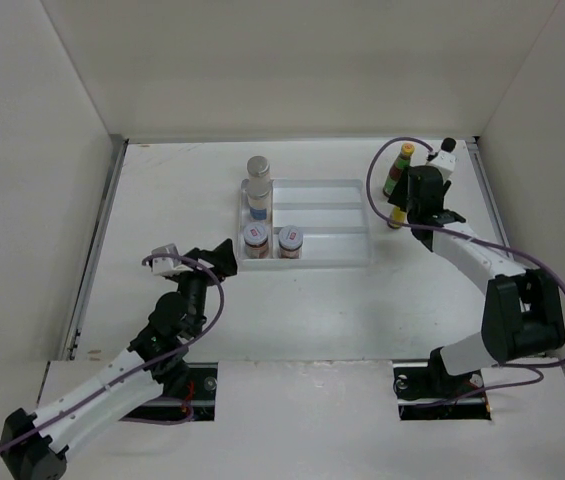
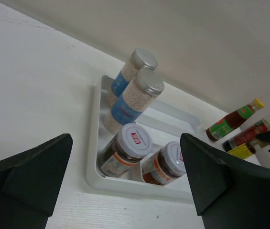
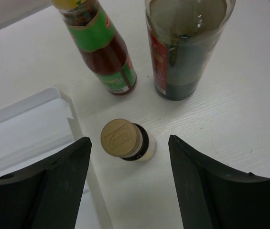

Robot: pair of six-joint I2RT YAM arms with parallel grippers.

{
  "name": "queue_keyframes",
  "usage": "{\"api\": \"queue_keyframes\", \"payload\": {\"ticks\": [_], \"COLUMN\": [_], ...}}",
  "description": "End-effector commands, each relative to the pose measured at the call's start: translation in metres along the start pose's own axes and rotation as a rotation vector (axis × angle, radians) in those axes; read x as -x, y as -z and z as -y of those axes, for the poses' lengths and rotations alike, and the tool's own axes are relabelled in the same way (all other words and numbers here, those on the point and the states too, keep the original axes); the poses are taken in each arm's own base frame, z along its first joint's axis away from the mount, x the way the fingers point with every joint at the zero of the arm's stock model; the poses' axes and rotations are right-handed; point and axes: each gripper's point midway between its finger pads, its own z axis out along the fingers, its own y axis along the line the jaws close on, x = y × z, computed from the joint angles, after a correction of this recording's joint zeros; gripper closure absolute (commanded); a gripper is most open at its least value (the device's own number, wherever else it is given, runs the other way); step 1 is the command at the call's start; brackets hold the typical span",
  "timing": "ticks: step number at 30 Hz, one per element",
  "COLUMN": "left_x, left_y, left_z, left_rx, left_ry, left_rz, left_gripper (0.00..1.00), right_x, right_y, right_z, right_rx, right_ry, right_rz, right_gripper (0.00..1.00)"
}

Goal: Organize the condiment bottles

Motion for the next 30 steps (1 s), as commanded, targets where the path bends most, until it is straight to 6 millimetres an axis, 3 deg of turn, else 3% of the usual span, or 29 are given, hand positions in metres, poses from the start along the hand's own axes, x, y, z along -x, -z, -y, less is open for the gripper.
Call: {"api": "queue_keyframes", "payload": {"ticks": [1,5,9,11,14,16,19,24,30], "left_x": [-0.013,-0.025,-0.026,-0.026,-0.027,-0.029,-0.032,-0.034,-0.035], "left_y": [-0.004,-0.009,-0.009,-0.009,-0.011,-0.012,-0.013,-0.015,-0.016], "left_z": [-0.01,-0.005,-0.004,-0.006,-0.011,-0.016,-0.019,-0.029,-0.032], "left_rx": [0.046,0.025,0.016,0.019,0.04,0.061,0.073,0.107,0.112], "left_ry": [0.0,-0.011,0.001,-0.002,-0.006,-0.011,-0.006,0.002,0.004], "left_rz": [-0.025,-0.059,-0.059,-0.059,-0.053,-0.055,-0.06,-0.054,-0.055], "left_gripper": [0.01,0.01,0.01,0.01,0.01,0.01,0.0,0.0,0.0], "right_x": [0.028,0.026,0.019,0.02,0.039,0.049,0.05,0.021,-0.004], "right_y": [-0.008,-0.021,-0.032,-0.029,-0.007,0.016,0.059,0.108,0.132], "right_z": [-0.009,-0.011,-0.01,-0.01,-0.014,-0.027,-0.064,-0.123,-0.176], "right_rx": [0.02,0.011,0.004,0.003,0.014,0.056,0.188,0.384,0.509], "right_ry": [-0.007,0.023,0.04,0.031,0.011,0.002,0.009,0.031,0.06], "right_rz": [0.056,0.052,0.028,0.038,0.113,0.16,0.191,0.16,0.142], "right_gripper": [0.31,0.41,0.62,0.71,0.73,0.73,0.72,0.72,0.72]}}
